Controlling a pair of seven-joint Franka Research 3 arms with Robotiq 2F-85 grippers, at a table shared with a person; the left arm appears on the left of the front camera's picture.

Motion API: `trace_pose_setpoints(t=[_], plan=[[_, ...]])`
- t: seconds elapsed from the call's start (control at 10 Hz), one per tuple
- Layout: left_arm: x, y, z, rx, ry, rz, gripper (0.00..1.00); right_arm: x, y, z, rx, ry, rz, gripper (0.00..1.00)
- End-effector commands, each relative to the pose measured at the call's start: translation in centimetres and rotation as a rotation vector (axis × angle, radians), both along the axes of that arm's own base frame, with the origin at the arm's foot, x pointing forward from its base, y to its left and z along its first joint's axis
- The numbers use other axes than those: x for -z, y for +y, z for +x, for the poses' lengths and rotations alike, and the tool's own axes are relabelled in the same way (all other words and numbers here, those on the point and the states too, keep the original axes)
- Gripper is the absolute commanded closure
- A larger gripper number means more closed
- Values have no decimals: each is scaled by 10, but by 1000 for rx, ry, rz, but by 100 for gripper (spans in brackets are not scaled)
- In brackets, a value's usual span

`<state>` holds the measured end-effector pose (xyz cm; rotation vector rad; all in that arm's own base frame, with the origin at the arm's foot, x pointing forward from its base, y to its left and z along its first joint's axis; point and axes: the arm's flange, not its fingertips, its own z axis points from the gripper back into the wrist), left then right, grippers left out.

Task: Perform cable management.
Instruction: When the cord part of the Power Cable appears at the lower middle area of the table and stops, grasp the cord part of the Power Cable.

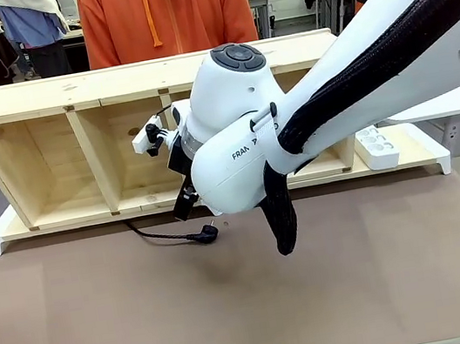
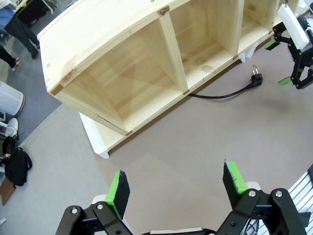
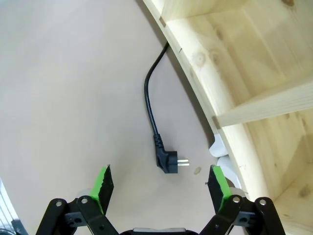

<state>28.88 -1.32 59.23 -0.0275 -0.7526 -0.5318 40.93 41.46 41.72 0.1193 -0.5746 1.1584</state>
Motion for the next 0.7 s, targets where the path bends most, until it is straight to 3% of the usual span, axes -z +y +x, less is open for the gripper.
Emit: trace_pose_setpoints(t=[0.0,0.5,0.6], plan=[[-1,1,0,-5,-3,-2,0,1,-3,0,-1,-1,-6,0],[-1,1,0,-5,-3,-2,0,1,-1,1,2,1,-1,0],[-1,1,0,-5,-3,-2,0,4,-9,4,58,36,-32,0]])
